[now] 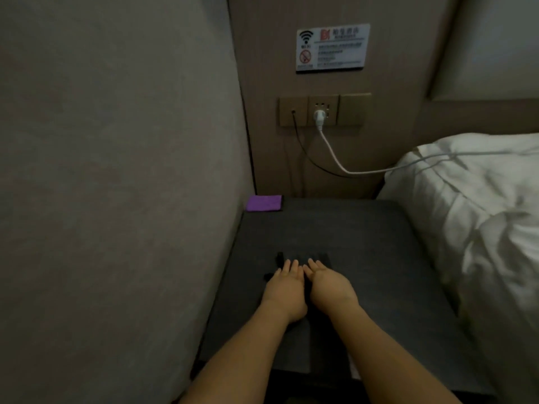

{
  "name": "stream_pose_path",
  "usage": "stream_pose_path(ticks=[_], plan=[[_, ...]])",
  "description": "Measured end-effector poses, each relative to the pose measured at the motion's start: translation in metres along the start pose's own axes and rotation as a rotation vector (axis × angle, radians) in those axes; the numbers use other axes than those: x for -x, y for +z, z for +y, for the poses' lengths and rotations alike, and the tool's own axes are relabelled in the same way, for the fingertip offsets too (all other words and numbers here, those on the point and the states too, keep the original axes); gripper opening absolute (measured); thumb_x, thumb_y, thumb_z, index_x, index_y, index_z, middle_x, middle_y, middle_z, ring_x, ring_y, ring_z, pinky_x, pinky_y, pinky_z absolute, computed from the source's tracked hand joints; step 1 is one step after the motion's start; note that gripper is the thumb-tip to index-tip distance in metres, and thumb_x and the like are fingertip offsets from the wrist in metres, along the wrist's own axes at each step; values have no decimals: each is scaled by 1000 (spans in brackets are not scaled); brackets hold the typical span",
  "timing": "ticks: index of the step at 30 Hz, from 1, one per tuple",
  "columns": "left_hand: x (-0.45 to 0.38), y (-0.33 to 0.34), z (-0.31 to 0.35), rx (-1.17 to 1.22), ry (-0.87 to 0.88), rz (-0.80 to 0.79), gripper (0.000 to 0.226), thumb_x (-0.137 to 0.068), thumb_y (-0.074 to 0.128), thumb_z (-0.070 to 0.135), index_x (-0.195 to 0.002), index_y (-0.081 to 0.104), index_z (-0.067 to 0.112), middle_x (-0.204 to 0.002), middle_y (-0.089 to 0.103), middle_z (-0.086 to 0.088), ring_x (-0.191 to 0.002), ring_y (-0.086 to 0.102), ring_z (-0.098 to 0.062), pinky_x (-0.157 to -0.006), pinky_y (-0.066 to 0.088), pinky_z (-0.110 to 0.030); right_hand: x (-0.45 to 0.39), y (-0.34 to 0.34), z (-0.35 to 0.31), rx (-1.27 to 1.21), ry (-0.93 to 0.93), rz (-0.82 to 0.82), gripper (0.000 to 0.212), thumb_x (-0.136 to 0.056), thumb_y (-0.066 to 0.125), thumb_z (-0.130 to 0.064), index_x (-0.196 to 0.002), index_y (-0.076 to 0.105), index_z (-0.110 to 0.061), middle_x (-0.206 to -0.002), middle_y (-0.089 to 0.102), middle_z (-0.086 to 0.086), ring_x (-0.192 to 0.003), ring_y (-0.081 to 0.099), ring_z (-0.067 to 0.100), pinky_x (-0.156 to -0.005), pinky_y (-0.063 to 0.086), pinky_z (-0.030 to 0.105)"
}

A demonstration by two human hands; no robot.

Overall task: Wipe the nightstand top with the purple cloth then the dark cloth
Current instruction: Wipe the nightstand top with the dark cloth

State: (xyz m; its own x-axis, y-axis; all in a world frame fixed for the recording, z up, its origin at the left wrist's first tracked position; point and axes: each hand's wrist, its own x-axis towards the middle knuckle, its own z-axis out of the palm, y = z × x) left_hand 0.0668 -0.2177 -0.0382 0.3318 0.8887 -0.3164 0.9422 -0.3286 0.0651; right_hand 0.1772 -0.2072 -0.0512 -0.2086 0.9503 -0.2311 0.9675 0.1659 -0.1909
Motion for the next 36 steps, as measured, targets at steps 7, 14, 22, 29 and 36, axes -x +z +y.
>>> stream_pose_path(ticks=[7, 14, 22, 29, 36], plan=[[-52, -7, 106, -67, 179, 14, 80, -94, 48, 24, -155, 0, 5, -164, -3, -12, -152, -1, -25, -123, 8, -36, 32, -14, 108, 19, 194, 39, 60, -97, 34, -7, -152, 11, -15, -162, 5, 2, -149, 10, 14, -121, 17, 29], [-76, -8, 175, -87, 261, 16, 84, -93, 53, 25, -155, 1, 4, -164, -2, -12, -152, 0, -26, -122, 8, -36, 57, -24, 176, 47, 286, 52, 58, -97, 35, -11, -152, 14, -14, -162, 8, 3, -149, 13, 15, -119, 20, 31], [-64, -9, 173, -94, 294, 20, 71, -97, 42, 15, -155, 3, 5, -164, 0, -11, -152, 1, -25, -122, 12, -36, 66, -15, 166, -4, 326, 100, 56, -98, 33, -12, -151, 15, -12, -161, 11, 5, -149, 14, 16, -120, 23, 32], [-36, 2, 177, -83, 303, 22, 72, -96, 44, 16, -155, 4, 5, -164, 2, -12, -152, 3, -26, -122, 12, -36, 95, -9, 154, 33, 321, 79, 55, -97, 33, -12, -151, 18, -11, -161, 14, 7, -148, 17, 17, -118, 27, 33], [-15, 17, 177, -116, 294, 23, 69, -98, 39, 17, -155, 2, 4, -164, 1, -13, -152, 2, -27, -123, 9, -37, 115, -1, 135, 87, 333, -5, 56, -98, 30, -12, -151, 14, -7, -161, 12, 10, -149, 14, 21, -122, 19, 33]])
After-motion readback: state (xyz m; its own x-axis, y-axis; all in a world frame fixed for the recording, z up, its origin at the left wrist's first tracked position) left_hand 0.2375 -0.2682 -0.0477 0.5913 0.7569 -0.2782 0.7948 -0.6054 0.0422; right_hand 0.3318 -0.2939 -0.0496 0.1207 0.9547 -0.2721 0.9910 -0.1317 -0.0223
